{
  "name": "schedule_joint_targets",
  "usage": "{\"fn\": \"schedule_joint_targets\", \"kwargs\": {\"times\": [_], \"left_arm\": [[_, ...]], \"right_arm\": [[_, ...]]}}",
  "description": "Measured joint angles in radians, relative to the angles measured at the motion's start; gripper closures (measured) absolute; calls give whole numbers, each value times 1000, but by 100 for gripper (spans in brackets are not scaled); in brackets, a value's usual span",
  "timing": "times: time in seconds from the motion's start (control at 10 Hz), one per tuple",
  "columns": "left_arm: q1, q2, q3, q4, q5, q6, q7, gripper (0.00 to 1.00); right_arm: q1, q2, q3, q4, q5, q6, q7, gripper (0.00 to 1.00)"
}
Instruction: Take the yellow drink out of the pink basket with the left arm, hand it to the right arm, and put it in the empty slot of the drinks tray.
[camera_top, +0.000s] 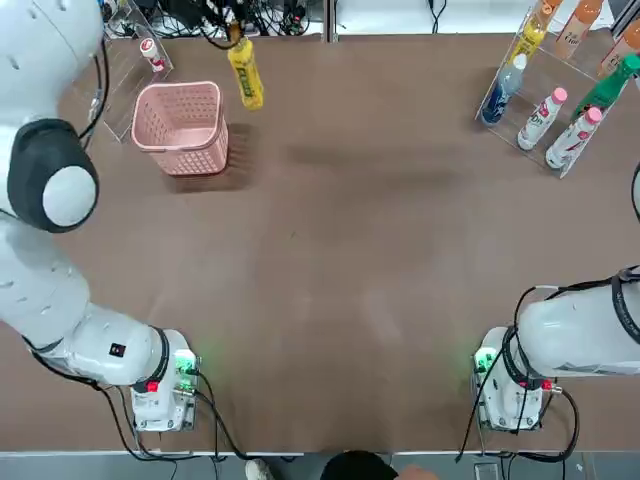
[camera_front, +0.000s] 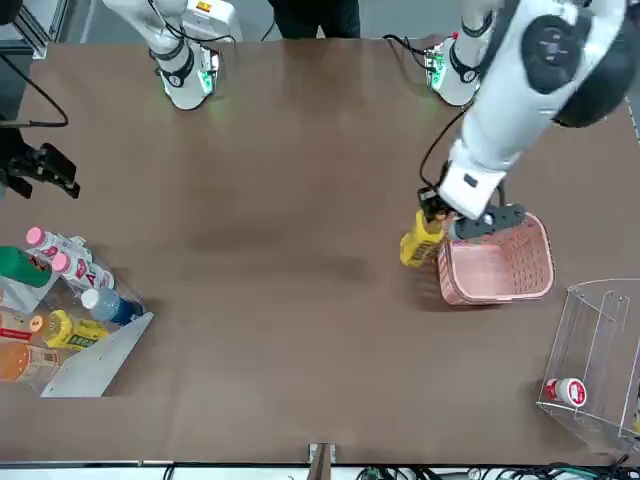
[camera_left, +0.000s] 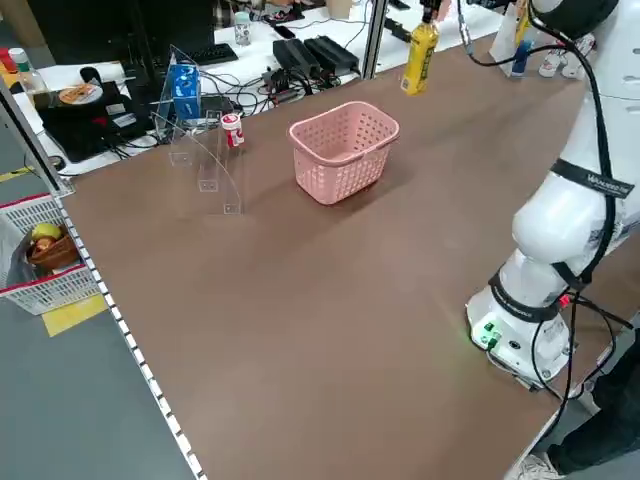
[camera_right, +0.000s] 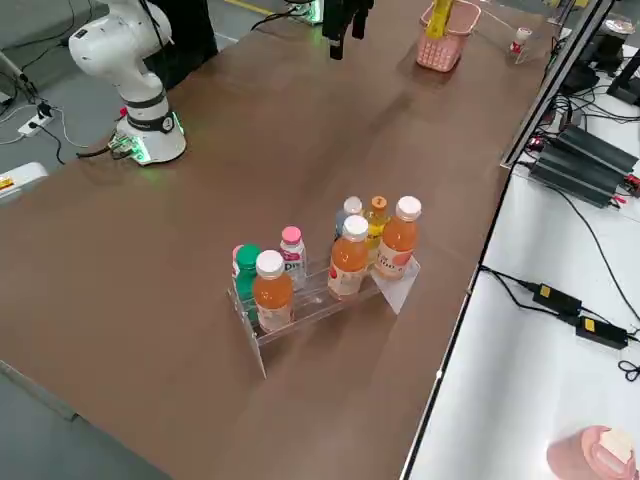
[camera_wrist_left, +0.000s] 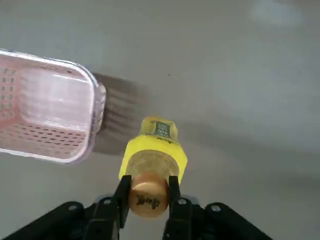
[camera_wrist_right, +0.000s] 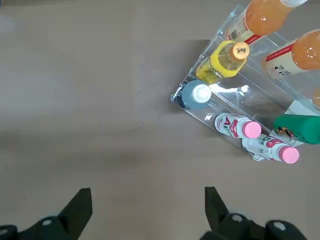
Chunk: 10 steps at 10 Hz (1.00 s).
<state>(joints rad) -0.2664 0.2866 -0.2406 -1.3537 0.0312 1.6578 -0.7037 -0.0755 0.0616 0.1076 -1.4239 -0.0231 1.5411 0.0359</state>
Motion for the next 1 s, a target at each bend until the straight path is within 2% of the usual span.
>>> {"fn": "schedule_joint_targets", "kwargs": {"times": [0.4,0.7,1.0], "left_arm": [[-67,51,-1,8,6,60,-88,66],[-122,111,-1,10,61,120,-144,66],[-165,135,4,14,67,137,-158,66]], "right_arm": [[0,0,0,0,0,0,0,0],[0,0,0,0,0,0,0,0],[1,0,0,0,0,0,0,0]]}}
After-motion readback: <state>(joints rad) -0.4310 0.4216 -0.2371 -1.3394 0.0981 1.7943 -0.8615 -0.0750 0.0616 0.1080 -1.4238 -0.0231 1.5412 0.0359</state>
